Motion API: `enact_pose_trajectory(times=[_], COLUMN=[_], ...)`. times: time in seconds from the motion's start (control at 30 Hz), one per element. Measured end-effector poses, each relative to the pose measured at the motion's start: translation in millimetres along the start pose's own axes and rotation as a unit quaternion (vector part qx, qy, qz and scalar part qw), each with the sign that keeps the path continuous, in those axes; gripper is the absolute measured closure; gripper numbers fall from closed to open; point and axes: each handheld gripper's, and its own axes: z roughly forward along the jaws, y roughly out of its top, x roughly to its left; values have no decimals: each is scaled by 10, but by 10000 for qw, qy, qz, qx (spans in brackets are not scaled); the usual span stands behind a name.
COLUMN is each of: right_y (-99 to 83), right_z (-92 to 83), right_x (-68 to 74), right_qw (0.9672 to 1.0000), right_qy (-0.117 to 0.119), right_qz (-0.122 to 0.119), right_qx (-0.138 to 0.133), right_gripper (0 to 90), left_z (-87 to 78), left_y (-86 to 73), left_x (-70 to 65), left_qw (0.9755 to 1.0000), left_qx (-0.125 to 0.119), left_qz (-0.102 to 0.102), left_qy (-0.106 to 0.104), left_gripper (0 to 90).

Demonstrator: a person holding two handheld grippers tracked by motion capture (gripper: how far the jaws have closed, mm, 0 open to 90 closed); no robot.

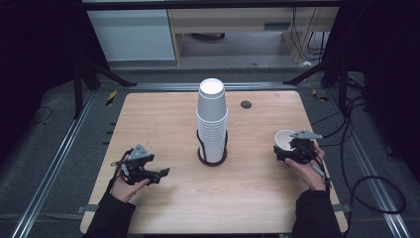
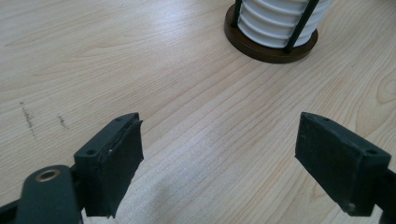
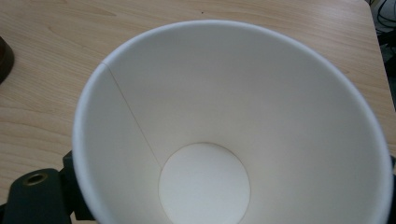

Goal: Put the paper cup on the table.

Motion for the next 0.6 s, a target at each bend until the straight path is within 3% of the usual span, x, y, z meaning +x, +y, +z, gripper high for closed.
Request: enact_pose_trajectory(times=[0.33,0.6], right_y=[-39,-37], right_z=[28,2], right_x=[-16,12], right_qw=[10000,9998], right_qy=[-20,27], right_qz=[-81,-77], right_qx=[18,164], right_gripper=[117,34], left_z=[4,-7], left_y=[-8,-8], left_x=[7,6], left_qw=[10000,10000], left_qx=[16,-3], left_qz=[-8,-17], left_qy=[-20,-27], left_gripper=[145,143])
